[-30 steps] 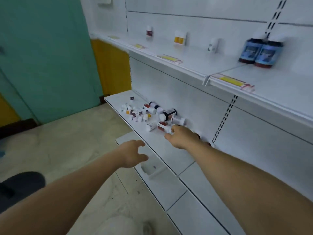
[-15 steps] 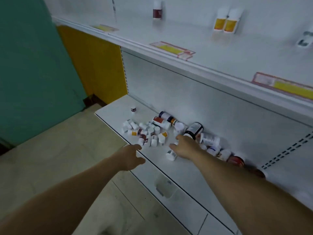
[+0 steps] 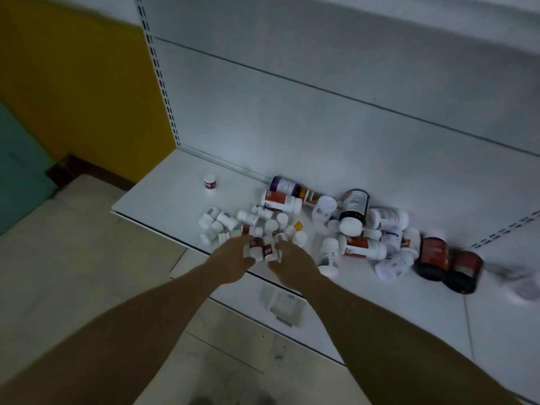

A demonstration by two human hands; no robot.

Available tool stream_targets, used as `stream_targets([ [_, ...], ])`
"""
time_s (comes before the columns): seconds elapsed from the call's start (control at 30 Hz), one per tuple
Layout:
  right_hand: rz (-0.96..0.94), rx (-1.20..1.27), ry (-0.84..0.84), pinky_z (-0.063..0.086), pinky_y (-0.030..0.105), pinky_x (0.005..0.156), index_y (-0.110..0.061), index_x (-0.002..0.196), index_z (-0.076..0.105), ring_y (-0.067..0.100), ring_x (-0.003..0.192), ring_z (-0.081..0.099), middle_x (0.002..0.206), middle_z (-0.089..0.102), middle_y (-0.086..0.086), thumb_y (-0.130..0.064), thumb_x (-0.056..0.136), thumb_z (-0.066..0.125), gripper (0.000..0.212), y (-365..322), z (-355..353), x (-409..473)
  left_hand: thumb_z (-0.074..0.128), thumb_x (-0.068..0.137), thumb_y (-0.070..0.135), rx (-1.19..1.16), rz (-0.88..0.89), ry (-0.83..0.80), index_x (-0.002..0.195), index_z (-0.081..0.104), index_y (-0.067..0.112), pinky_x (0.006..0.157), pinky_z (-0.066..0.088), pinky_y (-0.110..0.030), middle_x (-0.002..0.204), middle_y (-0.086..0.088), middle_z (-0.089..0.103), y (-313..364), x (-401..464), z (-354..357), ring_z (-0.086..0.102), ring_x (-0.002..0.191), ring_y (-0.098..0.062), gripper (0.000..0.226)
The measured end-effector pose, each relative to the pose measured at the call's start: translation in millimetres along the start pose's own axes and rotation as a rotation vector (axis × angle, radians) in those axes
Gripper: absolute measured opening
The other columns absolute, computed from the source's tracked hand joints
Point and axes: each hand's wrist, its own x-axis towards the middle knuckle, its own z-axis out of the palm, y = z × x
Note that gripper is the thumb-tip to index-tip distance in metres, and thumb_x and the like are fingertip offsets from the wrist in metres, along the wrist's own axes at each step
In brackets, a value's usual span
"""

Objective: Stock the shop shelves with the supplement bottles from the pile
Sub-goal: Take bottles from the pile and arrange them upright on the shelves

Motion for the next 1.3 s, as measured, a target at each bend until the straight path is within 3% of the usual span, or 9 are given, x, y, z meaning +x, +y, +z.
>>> stream_targets([
  [0.2,0.163,0.124,0.125,0.044,0.035,0.085,-0.012,0.126,0.047,0.034,0.107,0.059,0.115,0.063,0.013,-0.05,0.096,0.043,0.048,11,35,26,0.05,0.093,0.036,-0.075,-0.062,0.19,0.112,0.059,0.018,0.082,0.051,-0.036,0.108,-0.006,0.066,-14,36,35,0.062,0.098,-0.027,0.028],
  [0.33,0.195,0.192,0.242,0.045,0.038,0.086,-0.015,0.123,0.051,0.036,0.106,0.058,0.114,0.064,0.013,-0.057,0.096,0.035,0.052,13,40,28,0.056,0.091,0.027,-0.142,-0.097,0.34,0.107,0.059,0.015,0.073,0.044,-0.029,0.103,-0.004,0.067,-16,43,46,0.062,0.094,-0.026,0.021],
  [0.43,0.232,0.296,0.286,0.043,0.032,0.077,-0.01,0.108,0.055,0.032,0.097,0.06,0.103,0.065,0.011,-0.047,0.094,0.049,0.04,13,37,21,0.053,0.09,0.017,-0.242,-0.141,0.38,0.112,0.058,0.013,0.072,0.038,-0.025,0.103,-0.004,0.064,-10,35,47,0.059,0.094,-0.025,0.023],
  [0.53,0.3,0.589,0.298,0.041,0.028,0.073,-0.016,0.11,0.056,0.021,0.089,0.058,0.097,0.062,0.002,-0.031,0.089,0.062,0.027,10,24,10,0.05,0.088,0.007,-0.408,-0.188,0.361,0.11,0.058,0.013,0.07,0.044,-0.03,0.099,-0.004,0.061,1,21,35,0.055,0.082,-0.021,0.024],
  [0.67,0.334,1.321,0.143,0.053,0.028,0.076,-0.011,0.096,0.065,0.018,0.074,0.058,0.078,0.064,0.004,-0.01,0.088,0.062,0.009,-8,-20,-32,0.049,0.089,-0.003,-1.053,-0.206,0.282,0.096,0.063,0.012,0.082,0.055,-0.039,0.108,-0.013,0.059,30,-29,-13,0.061,0.096,-0.027,0.022],
  [0.83,0.044,1.743,-0.02,0.055,0.029,0.064,-0.009,0.094,0.057,0.027,0.075,0.061,0.085,0.063,0.015,0.016,0.086,0.04,0.031,-55,-96,-99,0.047,0.083,-0.011,-1.413,0.049,0.227,0.088,0.056,0.011,0.073,0.057,-0.033,0.091,-0.011,0.061,76,-106,-92,0.063,0.084,-0.026,0.025],
  [0.97,-0.27,1.575,-0.068,0.056,0.031,0.068,-0.026,0.113,0.057,0.026,0.075,0.064,0.097,0.057,0.013,0.023,0.083,0.038,0.061,-88,-143,-140,0.042,0.086,-0.005,-1.465,0.255,0.188,0.088,0.059,0.01,0.069,0.058,-0.028,0.076,-0.008,0.066,106,-153,-143,0.064,0.074,-0.021,0.022],
  [1.1,-0.486,1.432,0.015,0.055,0.031,0.071,-0.029,0.107,0.061,0.024,0.074,0.067,0.096,0.055,0.012,0.011,0.066,0.051,0.058,-123,-186,-177,0.03,0.094,0.001,-1.504,0.405,0.12,0.107,0.06,0.015,0.07,0.059,-0.042,0.086,-0.011,0.068,134,-193,-189,0.069,0.082,-0.03,0.036],
  [1.3,-0.712,1.404,0.131,0.054,0.028,0.068,-0.029,0.111,0.057,0.024,0.08,0.066,0.091,0.068,0.01,0.009,0.076,0.051,0.052,-179,-240,-206,0.047,0.081,0.021,-1.45,0.621,0.03,0.099,0.056,0.021,0.052,0.056,-0.028,0.095,-0.007,0.07,154,-233,-251,0.068,0.072,-0.022,0.021],
])
